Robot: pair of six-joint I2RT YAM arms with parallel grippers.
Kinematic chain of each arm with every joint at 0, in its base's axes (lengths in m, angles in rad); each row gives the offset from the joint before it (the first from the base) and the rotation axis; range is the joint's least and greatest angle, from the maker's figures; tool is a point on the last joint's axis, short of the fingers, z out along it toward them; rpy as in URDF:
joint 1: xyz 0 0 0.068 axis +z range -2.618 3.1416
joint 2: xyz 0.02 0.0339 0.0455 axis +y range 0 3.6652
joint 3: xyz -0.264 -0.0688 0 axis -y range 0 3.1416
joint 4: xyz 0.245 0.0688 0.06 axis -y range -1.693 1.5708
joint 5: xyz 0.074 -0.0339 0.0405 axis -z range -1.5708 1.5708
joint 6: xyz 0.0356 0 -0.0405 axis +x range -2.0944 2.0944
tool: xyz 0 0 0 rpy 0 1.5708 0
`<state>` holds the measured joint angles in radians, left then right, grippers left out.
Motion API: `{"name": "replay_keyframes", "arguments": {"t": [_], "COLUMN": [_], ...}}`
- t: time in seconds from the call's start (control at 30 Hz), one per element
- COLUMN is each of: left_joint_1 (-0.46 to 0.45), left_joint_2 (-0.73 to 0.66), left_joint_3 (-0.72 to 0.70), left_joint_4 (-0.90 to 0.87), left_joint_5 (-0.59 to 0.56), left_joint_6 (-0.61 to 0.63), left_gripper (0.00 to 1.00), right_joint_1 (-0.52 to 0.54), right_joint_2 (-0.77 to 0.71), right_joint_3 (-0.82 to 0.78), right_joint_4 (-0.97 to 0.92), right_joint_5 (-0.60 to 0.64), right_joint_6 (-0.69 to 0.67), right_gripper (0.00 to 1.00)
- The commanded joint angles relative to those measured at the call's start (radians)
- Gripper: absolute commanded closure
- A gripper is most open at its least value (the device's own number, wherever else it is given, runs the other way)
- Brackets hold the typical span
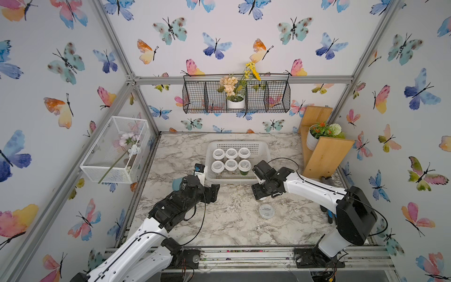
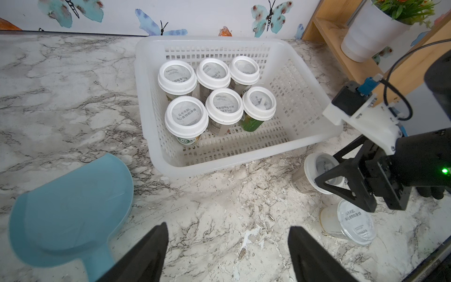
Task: Put the yogurt in the basket
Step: Pick up the yogurt from the center of the board.
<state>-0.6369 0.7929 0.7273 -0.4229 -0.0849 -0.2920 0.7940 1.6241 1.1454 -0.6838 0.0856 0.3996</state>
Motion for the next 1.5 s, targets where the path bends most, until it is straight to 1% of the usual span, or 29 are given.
{"name": "replay_keyframes", "arguments": {"t": [0.0, 0.33, 0.87, 1.0, 1.2, 1.47], "left_joint_1": [-0.006, -0.009, -0.014, -0.014, -0.012, -0.014], "left_joint_2": [0.0, 0.003, 0.003, 0.005, 0.006, 0.006], "left_joint_3": [-0.004, -0.003, -0.003, -0.003, -0.003, -0.003], "left_joint_4": [-0.001, -0.002, -0.004, -0.004, -0.004, -0.004], "left_joint_5": [0.004, 0.002, -0.004, -0.003, -0.001, 0.004], "left_joint_6": [0.01, 0.01, 0.01, 0.01, 0.01, 0.012], "left_gripper": [0.17, 0.17, 0.17, 0.17, 0.17, 0.17], "right_joint_1": [0.009, 0.027, 0.033, 0.033, 0.032, 0.031], "right_joint_2": [0.008, -0.019, -0.08, -0.082, -0.078, -0.001], "right_joint_3": [-0.006, 0.063, 0.188, 0.256, 0.342, 0.497], "right_joint_4": [-0.023, -0.122, -0.265, -0.307, -0.333, -0.379], "right_joint_5": [0.028, 0.023, -0.034, -0.067, -0.052, -0.037], "right_joint_6": [0.008, 0.008, -0.004, -0.014, -0.033, -0.067], "right_gripper": [0.29, 0.31, 0.35, 0.36, 0.37, 0.37]}}
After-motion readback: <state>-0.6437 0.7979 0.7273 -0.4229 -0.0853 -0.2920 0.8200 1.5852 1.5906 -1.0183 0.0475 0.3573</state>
